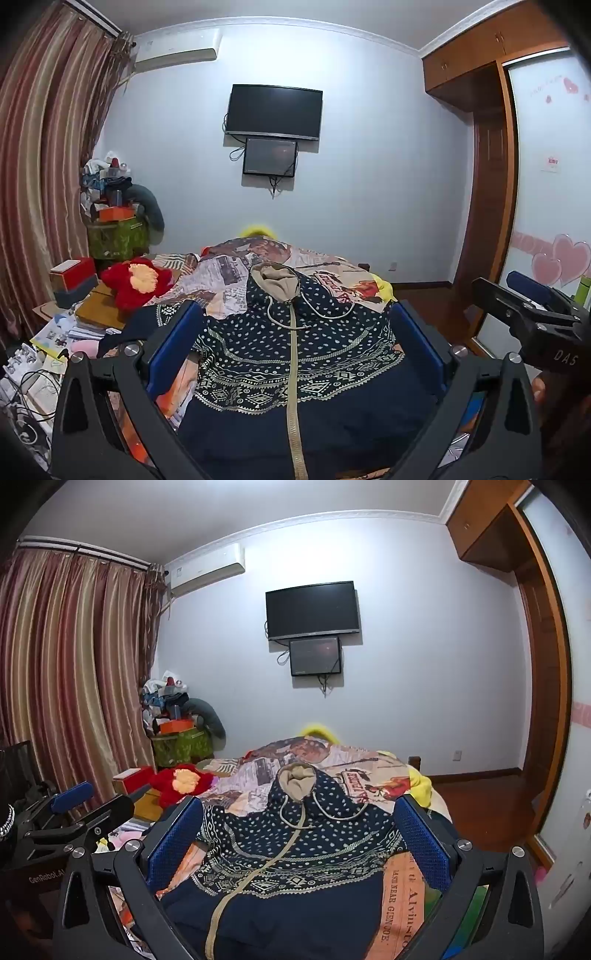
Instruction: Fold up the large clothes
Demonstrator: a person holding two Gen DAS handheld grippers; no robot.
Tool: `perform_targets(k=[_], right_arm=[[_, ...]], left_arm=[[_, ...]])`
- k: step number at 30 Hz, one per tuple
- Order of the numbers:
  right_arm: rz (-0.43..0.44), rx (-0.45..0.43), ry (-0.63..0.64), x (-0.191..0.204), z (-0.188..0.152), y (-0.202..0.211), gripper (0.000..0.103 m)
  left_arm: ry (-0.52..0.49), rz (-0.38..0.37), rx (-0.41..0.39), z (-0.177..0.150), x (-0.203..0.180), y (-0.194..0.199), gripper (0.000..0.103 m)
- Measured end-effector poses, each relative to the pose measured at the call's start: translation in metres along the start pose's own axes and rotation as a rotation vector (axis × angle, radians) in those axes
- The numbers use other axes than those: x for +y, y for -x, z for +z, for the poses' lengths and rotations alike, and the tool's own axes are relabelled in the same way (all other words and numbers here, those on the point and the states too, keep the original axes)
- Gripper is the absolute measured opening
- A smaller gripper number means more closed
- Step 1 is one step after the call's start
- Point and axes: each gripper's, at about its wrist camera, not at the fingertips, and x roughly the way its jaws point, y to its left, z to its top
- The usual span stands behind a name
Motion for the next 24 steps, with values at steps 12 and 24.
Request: perform_targets(k=[12,24], right_arm=[[-0.005,0.009,0.002,0.004,-0.008,-0.005,0.103],[-0.004,0.019,0.009,0.005,-0.003,-0.009,0.103]], left_arm=[[0.003,0.011,0.006,-0.002,0.005,-0.003,0.102],[-0.001,0.008,0.012,-0.002,0.005,-0.006,0.102]])
